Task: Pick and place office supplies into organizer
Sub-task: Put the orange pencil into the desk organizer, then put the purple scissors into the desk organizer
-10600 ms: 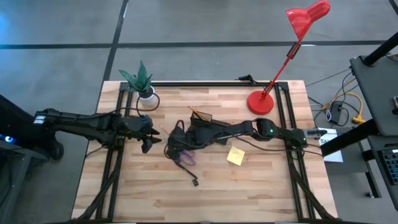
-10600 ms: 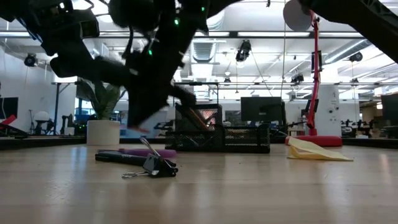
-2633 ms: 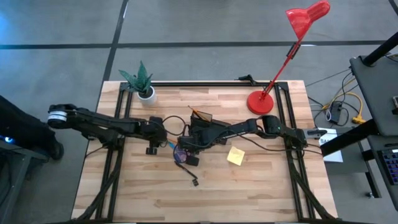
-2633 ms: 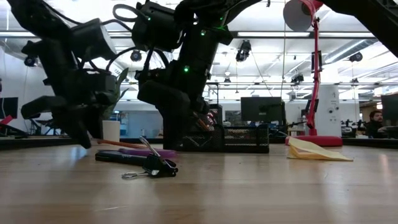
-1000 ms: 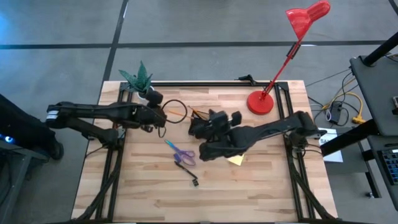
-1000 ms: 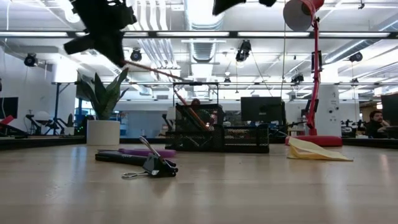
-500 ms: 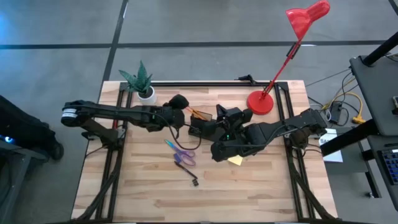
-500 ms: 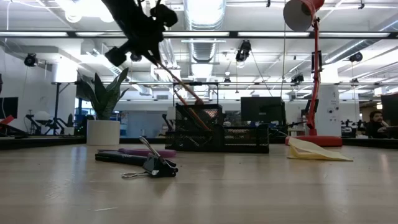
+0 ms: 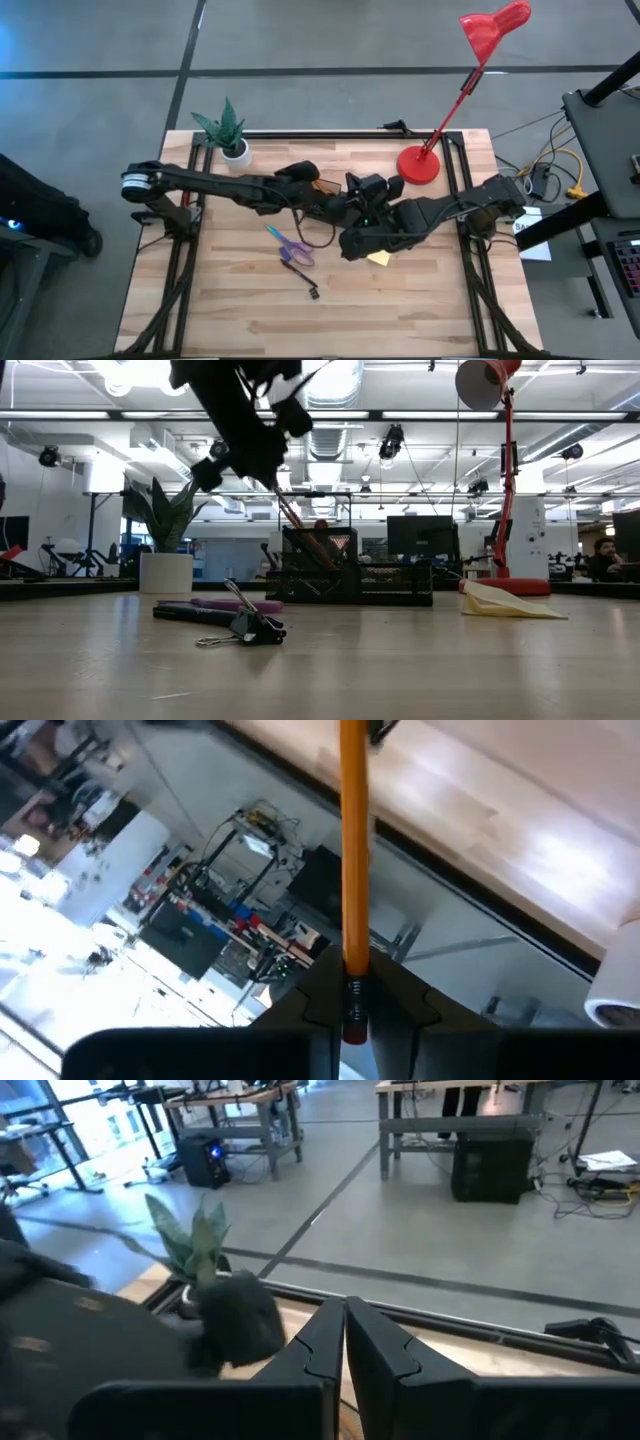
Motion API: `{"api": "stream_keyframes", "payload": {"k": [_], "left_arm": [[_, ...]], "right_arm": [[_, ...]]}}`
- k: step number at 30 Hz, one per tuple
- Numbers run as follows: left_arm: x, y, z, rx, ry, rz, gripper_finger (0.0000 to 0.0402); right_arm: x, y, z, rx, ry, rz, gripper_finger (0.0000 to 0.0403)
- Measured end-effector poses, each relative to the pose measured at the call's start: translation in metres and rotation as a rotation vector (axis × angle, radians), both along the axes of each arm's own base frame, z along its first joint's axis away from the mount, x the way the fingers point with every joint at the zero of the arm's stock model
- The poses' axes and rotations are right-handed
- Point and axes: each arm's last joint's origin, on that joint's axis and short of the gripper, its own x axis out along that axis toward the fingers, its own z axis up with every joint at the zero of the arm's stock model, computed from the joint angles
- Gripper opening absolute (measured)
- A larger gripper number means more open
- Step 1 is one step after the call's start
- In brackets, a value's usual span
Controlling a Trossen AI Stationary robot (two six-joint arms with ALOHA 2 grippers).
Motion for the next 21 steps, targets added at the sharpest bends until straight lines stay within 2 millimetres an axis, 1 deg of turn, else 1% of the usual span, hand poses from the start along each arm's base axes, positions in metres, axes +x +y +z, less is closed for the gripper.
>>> {"api": "stream_keyframes", "payload": {"k": [2, 5, 8, 13, 16, 21], "left_arm": [[0.005, 0.0, -0.009, 0.003, 0.043, -0.007, 0.0017], [0.009, 0.0, -0.016, 0.0, 0.064, -0.009, 0.0017], [0.014, 0.0, -0.016, 0.0, 0.013, -0.01, 0.0017], [0.016, -0.001, -0.007, -0.008, -0.085, -0.003, 0.0022], [0.014, -0.002, -0.003, -0.033, -0.117, -0.003, 0.0042], [0.009, -0.003, -0.007, -0.068, -0.092, 0.01, 0.0096]], "right_arm": [[-0.001, 0.002, 0.001, -0.006, 0.01, 0.01, 0.0009], [-0.003, 0.005, 0.002, -0.008, 0.014, 0.019, 0.0009], [-0.004, 0.007, 0.002, -0.011, 0.017, 0.027, 0.0009], [-0.004, 0.009, 0.0, -0.017, 0.031, 0.037, 0.0009], [-0.004, 0.01, 0.0, -0.018, 0.032, 0.038, 0.0009], [-0.005, 0.011, 0.0, -0.018, 0.033, 0.041, 0.0009]]}}
